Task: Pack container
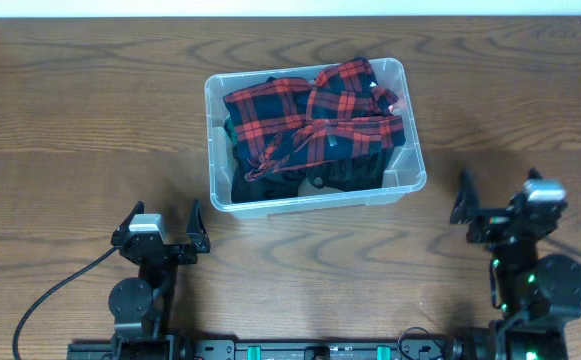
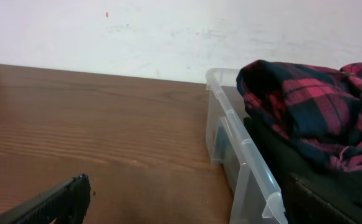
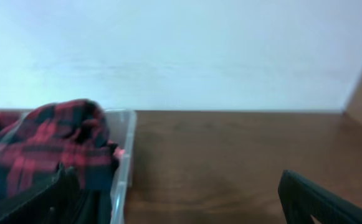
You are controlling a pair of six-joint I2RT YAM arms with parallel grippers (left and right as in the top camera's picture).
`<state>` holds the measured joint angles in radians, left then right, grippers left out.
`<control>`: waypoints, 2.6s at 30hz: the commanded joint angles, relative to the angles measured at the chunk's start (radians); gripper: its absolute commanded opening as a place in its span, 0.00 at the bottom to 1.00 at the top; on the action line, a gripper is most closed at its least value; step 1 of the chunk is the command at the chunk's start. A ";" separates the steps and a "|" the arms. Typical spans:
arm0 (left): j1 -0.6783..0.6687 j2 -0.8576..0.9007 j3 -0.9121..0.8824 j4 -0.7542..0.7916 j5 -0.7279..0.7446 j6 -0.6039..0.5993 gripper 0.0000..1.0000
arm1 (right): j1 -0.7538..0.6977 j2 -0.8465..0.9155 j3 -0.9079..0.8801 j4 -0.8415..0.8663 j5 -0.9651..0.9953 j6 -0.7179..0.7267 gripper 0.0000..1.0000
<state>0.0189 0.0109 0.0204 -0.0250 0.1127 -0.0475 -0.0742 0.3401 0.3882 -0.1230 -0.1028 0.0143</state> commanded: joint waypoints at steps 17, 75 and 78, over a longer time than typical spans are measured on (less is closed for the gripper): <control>0.005 -0.006 -0.016 -0.035 0.011 0.017 0.98 | 0.025 -0.335 -0.356 0.095 -0.019 -0.011 0.99; 0.005 -0.006 -0.016 -0.035 0.011 0.017 0.98 | 0.106 -0.335 -0.383 0.059 -0.006 -0.090 0.99; 0.005 -0.006 -0.016 -0.035 0.011 0.017 0.98 | 0.106 -0.335 -0.383 0.059 -0.006 -0.090 0.99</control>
<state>0.0189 0.0109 0.0204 -0.0250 0.1123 -0.0471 0.0238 0.0124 0.0097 -0.0624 -0.1154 -0.0704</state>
